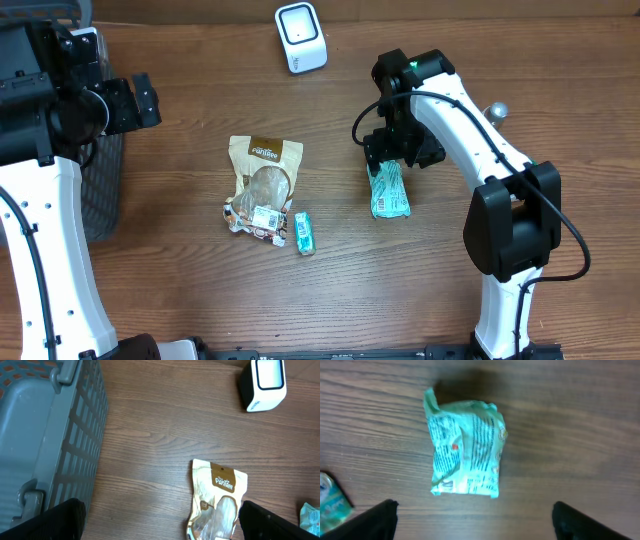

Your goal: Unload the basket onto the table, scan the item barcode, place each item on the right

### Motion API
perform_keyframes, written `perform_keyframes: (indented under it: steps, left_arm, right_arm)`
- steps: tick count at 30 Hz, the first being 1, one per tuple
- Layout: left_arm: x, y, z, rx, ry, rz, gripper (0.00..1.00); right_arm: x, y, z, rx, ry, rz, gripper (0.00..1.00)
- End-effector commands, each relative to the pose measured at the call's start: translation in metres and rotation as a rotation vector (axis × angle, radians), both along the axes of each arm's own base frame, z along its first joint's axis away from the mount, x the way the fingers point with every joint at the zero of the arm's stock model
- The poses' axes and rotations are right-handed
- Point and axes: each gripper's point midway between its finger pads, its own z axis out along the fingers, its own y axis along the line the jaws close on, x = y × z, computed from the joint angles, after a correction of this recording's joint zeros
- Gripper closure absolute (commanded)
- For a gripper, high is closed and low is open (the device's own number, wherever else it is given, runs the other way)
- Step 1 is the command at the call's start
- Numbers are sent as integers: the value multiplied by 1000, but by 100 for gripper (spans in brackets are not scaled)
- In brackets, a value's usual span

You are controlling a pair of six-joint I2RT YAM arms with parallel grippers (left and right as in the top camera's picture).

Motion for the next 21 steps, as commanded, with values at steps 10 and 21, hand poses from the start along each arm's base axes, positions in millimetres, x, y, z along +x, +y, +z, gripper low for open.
perform_keyframes:
  steps: [10, 21]
  left_arm:
    - [2, 0, 4, 1, -12, 3, 1]
    - [2, 0, 4, 1, -12, 3, 0]
  right_arm:
    - [38, 19, -2, 66, -154, -136, 0]
    - [45, 71, 3, 209, -210, -68, 9]
